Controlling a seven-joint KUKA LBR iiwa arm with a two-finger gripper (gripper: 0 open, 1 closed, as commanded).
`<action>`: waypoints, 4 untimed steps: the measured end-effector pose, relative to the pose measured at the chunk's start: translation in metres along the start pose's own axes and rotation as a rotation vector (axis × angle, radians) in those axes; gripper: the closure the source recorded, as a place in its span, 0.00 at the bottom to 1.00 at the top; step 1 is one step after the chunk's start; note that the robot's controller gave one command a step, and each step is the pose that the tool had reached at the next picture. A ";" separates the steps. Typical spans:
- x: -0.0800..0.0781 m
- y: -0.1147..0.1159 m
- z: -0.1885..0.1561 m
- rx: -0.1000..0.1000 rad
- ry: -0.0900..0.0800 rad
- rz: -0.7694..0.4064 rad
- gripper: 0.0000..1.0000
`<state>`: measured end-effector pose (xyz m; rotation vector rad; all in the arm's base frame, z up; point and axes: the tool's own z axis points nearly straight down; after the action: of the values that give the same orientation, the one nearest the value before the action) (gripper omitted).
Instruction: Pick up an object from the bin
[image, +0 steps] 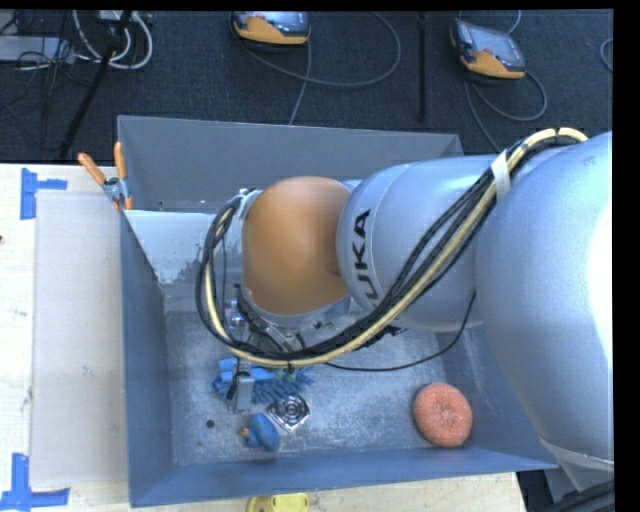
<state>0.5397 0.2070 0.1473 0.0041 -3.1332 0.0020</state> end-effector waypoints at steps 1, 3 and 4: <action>-0.002 -0.001 -0.005 -0.001 -0.007 0.004 0.00; -0.042 -0.070 0.077 -0.001 -0.009 0.042 0.00; -0.041 -0.070 0.077 -0.003 -0.009 0.054 0.00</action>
Offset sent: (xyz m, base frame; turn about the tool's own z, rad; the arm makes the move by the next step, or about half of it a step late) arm 0.0401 -0.0702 -0.0773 0.0841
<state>0.5804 0.1370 0.0703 -0.0803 -3.1415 -0.0016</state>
